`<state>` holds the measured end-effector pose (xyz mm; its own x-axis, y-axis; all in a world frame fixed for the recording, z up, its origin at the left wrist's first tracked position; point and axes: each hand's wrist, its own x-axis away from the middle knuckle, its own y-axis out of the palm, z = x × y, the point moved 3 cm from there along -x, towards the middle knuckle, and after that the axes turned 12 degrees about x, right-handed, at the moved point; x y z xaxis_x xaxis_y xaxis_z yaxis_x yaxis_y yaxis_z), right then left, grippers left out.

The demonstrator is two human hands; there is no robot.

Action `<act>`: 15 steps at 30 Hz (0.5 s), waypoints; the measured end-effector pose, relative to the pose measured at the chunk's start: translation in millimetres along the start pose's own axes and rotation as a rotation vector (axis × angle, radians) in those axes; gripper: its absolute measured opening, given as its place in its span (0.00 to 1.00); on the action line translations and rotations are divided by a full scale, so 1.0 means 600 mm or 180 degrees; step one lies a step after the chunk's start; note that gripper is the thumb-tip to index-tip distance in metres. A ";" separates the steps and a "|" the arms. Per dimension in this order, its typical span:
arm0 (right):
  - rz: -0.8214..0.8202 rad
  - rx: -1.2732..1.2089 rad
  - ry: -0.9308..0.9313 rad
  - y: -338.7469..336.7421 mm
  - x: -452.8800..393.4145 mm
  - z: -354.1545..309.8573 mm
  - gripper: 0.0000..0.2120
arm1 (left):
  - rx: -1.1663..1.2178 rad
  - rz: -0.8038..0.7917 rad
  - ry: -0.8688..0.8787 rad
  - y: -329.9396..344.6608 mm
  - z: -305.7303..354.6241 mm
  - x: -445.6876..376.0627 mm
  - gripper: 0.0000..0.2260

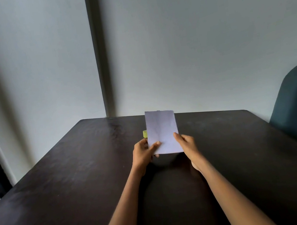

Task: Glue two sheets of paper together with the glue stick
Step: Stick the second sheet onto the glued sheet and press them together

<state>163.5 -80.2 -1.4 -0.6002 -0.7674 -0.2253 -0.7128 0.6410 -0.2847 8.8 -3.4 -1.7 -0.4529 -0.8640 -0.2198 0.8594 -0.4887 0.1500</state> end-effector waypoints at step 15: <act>-0.0455 -0.0027 0.0097 0.006 0.011 -0.006 0.10 | -0.0251 -0.0160 -0.0339 0.006 -0.007 -0.003 0.12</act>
<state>155.4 -83.0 -0.5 -0.5031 -0.8503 -0.1547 -0.7947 0.5255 -0.3039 13.7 -2.8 -4.6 -0.5150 -0.8486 -0.1211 0.8490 -0.5244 0.0644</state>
